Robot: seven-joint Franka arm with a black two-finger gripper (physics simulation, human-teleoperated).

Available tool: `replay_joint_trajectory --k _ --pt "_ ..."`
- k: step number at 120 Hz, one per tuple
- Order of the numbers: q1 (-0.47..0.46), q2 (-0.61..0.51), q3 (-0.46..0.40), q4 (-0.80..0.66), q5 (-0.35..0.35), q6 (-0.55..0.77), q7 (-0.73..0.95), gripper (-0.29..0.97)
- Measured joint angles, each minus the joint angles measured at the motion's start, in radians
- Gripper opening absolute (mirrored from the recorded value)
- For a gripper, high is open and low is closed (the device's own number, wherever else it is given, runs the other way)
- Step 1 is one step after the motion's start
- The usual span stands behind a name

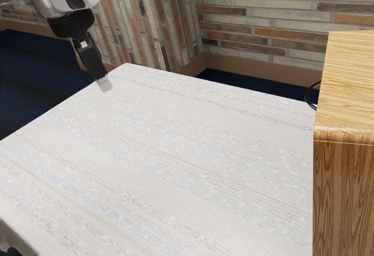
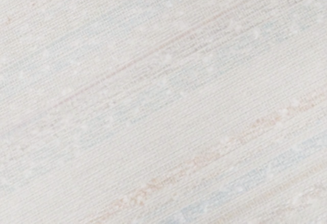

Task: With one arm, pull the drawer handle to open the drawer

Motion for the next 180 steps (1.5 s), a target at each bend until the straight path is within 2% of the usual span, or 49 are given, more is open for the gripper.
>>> replay_joint_trajectory --k 26,57,63,73,87,107,112,123,138,159,180 --pt "0.003 0.116 -0.004 0.006 -0.010 0.001 0.065 0.68" --pt "-0.068 0.114 -0.007 0.013 -0.018 0.009 0.028 0.68" --pt "-0.089 0.119 -0.013 0.038 -0.062 0.024 0.009 0.68" --pt "-0.123 0.128 -0.002 0.054 -0.200 0.057 -0.022 0.68" --pt "-0.112 0.159 0.002 0.056 -0.321 0.119 -0.116 0.68" --pt "-0.099 0.171 0.001 0.047 -0.388 0.188 -0.263 0.68" --pt "-0.119 0.169 -0.001 0.045 -0.389 0.203 -0.303 0.68" --pt "-0.191 0.169 -0.008 0.054 -0.318 0.228 -0.411 0.68" --pt "-0.245 0.181 -0.025 0.062 -0.273 0.254 -0.539 0.68" --pt "-0.306 0.201 -0.043 0.062 -0.250 0.316 -0.677 0.68" --pt "-0.304 0.218 -0.053 0.059 -0.256 0.368 -0.801 0.68"
